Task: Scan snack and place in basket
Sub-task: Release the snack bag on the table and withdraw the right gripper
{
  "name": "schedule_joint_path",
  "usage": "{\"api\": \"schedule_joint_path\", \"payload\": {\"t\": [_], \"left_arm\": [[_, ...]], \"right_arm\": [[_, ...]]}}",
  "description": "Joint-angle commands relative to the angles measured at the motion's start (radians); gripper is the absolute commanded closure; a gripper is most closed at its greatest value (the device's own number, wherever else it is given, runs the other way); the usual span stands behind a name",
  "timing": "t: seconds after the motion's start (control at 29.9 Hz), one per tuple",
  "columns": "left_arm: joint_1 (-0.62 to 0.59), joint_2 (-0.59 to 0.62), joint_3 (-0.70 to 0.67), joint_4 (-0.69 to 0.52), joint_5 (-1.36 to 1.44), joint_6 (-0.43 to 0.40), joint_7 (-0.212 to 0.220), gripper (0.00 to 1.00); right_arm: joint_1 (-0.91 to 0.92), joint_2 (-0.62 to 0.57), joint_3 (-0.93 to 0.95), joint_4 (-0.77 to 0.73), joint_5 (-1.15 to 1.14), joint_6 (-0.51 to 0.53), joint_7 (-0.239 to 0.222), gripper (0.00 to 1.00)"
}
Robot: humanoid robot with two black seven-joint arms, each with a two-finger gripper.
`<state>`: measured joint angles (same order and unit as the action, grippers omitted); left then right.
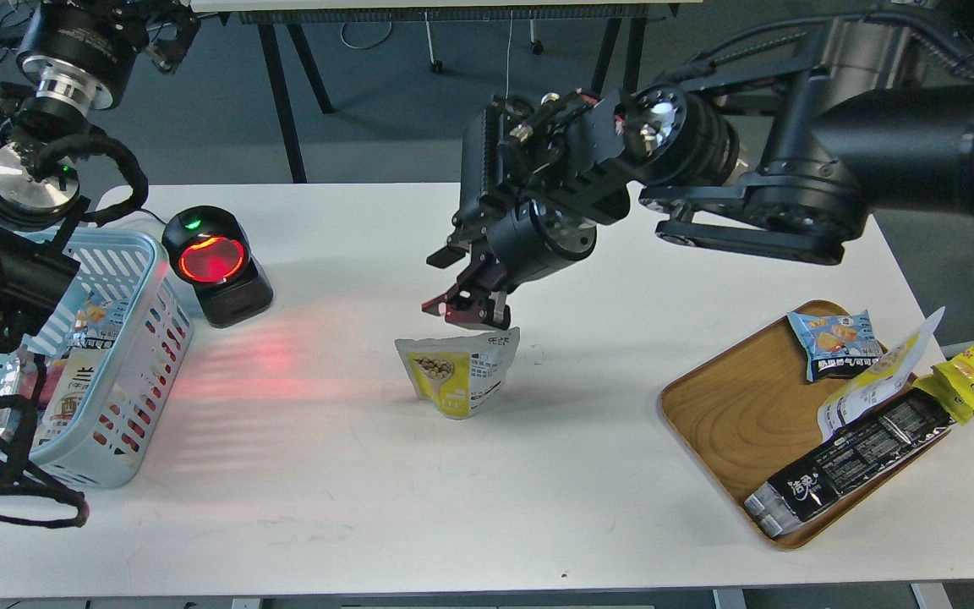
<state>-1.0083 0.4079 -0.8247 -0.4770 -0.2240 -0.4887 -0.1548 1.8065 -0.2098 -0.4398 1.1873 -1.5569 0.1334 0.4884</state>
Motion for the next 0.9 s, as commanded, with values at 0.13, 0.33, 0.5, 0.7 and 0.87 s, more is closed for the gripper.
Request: {"api": "schedule_joint_path", "payload": {"t": [0.13,0.33,0.5,0.7,0.87], "left_arm": [[-0.015,0.04,0.027,-0.02,0.061,0.0,0.005,0.0],[-0.067,0.109,0.067,-0.133,0.288,0.0,0.003,0.0],[-0.087,0.202,0.067,-0.414,0.59,0.0,0.001,0.02],[-0.076,0.287,0.068,-0.716,1.035,0.0,-0.008,0.02],[-0.056,0.278,0.082,-0.851,1.4,0.0,-0.009,0.02]], "right_arm": [[-0.021,-0.293,0.101,0.163,0.228,0.08,0.0,0.04],[-0.203,-0.522,0.223,0.138,0.497,0.077,0.0,0.04],[-0.409,-0.548,0.366,0.017,0.73,0.071,0.0,0.04],[-0.59,-0.539,0.539,-0.181,1.056,0.084,0.0,0.03],[-0.633,-0.436,0.596,-0.452,1.387,0.201,0.0,0.02]]}}
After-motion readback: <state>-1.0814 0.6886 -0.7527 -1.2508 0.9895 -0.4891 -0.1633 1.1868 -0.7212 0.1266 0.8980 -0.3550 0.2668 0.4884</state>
